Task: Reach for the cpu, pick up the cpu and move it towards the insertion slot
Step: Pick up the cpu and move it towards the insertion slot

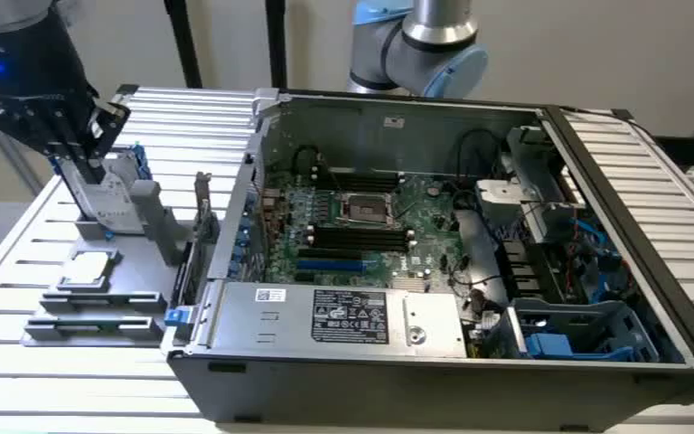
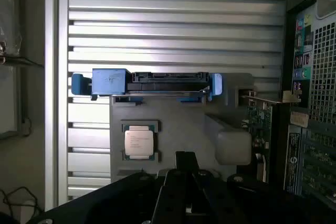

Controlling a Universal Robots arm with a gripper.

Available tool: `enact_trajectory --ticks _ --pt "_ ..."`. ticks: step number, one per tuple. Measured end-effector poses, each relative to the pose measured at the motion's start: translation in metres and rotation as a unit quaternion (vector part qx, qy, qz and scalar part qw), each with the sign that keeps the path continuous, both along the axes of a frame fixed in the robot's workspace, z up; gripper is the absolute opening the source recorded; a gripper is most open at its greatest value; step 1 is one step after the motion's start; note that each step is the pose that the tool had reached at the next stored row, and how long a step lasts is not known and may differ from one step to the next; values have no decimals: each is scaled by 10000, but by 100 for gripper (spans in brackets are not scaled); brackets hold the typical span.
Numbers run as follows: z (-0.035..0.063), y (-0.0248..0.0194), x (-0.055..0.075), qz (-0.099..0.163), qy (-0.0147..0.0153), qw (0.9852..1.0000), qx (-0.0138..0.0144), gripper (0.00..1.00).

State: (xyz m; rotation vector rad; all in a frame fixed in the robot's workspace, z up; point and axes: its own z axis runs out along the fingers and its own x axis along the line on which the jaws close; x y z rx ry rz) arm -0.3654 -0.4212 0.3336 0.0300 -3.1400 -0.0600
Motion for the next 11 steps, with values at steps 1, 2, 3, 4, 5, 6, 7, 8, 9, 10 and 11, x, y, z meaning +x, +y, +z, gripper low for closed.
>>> enact_trajectory --ticks 1,2,3,4,5,6,7,8,9,10,11 --pt "0 0 0 0 0 10000 0 11" --pt "0 0 0 0 0 10000 0 11" --pt "0 0 0 0 0 10000 0 11" --pt "0 0 0 0 0 10000 0 11" --pt "0 0 0 0 0 10000 0 11" --pt "0 0 0 0 0 10000 0 11" --pt "0 0 0 0 0 10000 0 11" --pt "0 0 0 0 0 10000 0 11" --pt "0 0 0 0 0 10000 0 11" --pt "0 0 0 0 0 10000 0 11" --pt "0 0 0 0 0 10000 0 11"
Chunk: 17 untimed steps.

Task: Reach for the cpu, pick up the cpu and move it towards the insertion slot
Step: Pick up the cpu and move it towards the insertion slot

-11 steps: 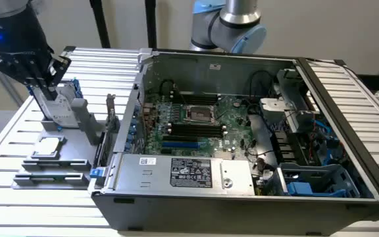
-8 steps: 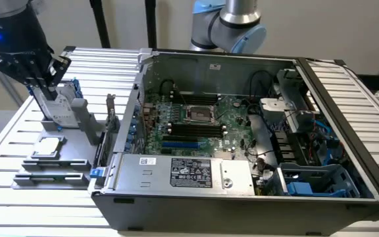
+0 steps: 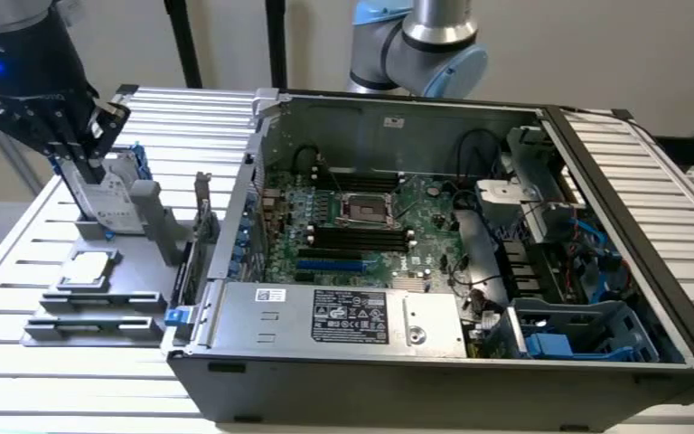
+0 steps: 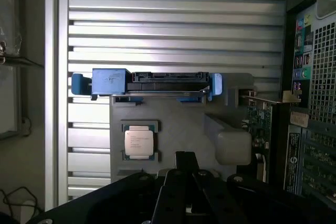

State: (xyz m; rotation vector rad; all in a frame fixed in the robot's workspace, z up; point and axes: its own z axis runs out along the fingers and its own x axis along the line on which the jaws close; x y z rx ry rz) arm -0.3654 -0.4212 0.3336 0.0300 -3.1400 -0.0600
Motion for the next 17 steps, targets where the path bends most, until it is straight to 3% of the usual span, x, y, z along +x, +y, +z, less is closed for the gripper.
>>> enact_trajectory --ticks 4,7,17 --pt "1 -1 -12 0 1 10000 -1 11" --pt "-10 -14 -98 0 0 10000 0 11" --pt "-76 -140 -426 0 3 10000 0 11"
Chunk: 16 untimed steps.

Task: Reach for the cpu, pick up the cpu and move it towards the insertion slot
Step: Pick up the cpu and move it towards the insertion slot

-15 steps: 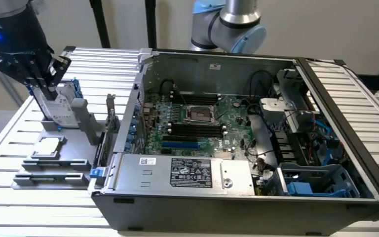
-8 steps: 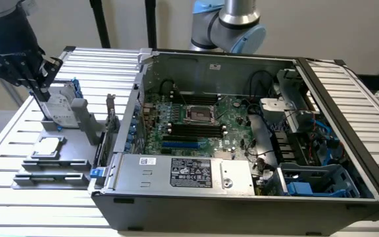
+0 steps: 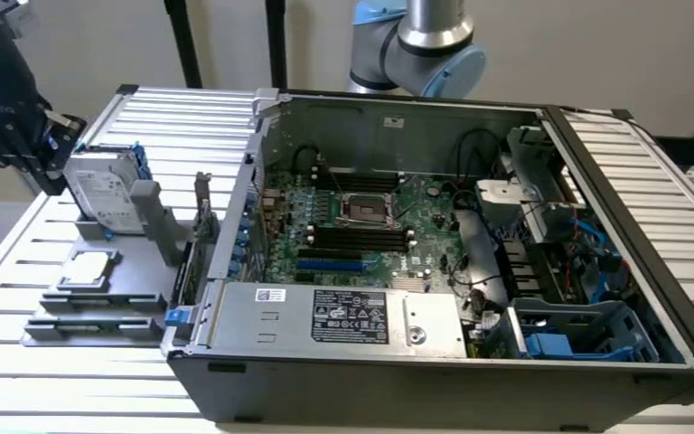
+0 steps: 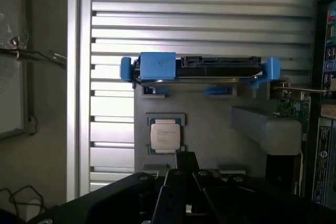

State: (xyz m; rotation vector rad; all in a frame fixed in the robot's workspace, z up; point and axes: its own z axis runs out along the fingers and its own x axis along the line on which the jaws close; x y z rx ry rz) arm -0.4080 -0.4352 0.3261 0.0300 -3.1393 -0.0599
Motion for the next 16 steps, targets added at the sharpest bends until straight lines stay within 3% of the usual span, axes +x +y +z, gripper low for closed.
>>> enact_trajectory --ticks 3,11,13,16 --pt "-14 -46 -79 0 2 10000 0 11" --pt "-15 -63 -138 2 1 10000 -1 12" --pt "-15 -69 -155 3 1 10000 -1 24" --pt "-17 -70 -164 5 1 10000 0 30"
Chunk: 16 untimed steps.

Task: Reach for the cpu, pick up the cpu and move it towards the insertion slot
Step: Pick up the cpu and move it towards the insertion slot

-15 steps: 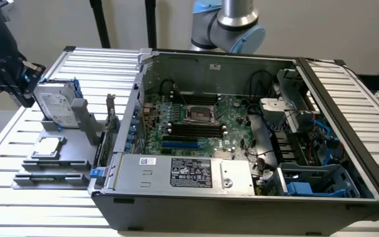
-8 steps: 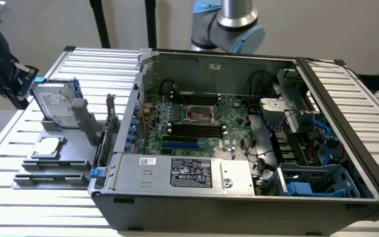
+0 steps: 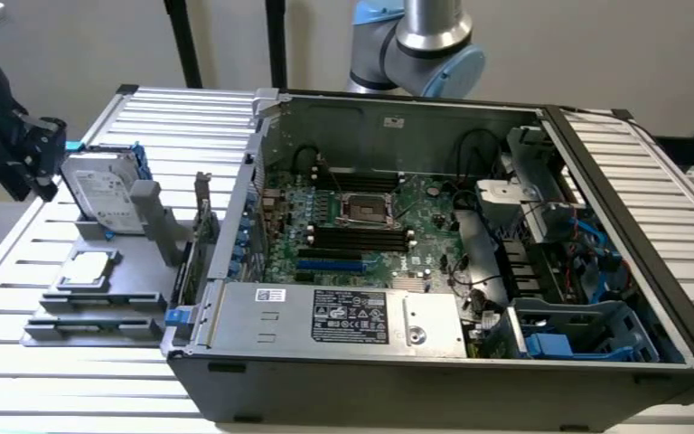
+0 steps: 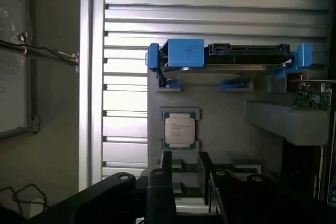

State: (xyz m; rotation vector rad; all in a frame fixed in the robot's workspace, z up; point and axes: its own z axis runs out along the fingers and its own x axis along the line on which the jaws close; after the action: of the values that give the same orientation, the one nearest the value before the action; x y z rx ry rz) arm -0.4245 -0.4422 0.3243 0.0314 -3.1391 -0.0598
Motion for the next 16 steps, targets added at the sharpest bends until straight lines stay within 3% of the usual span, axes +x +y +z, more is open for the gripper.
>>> enact_trajectory --ticks 1,2,4,5,9,16 --pt "-2 0 -1 0 1 10000 0 42" --pt "-8 0 -1 0 0 10000 0 42" --pt "-34 0 -2 0 1 10000 -1 53" --pt "-52 0 -1 0 1 10000 0 53" --pt "-124 0 -1 3 1 10000 -1 71" --pt "-252 2 14 9 0 10000 0 71"
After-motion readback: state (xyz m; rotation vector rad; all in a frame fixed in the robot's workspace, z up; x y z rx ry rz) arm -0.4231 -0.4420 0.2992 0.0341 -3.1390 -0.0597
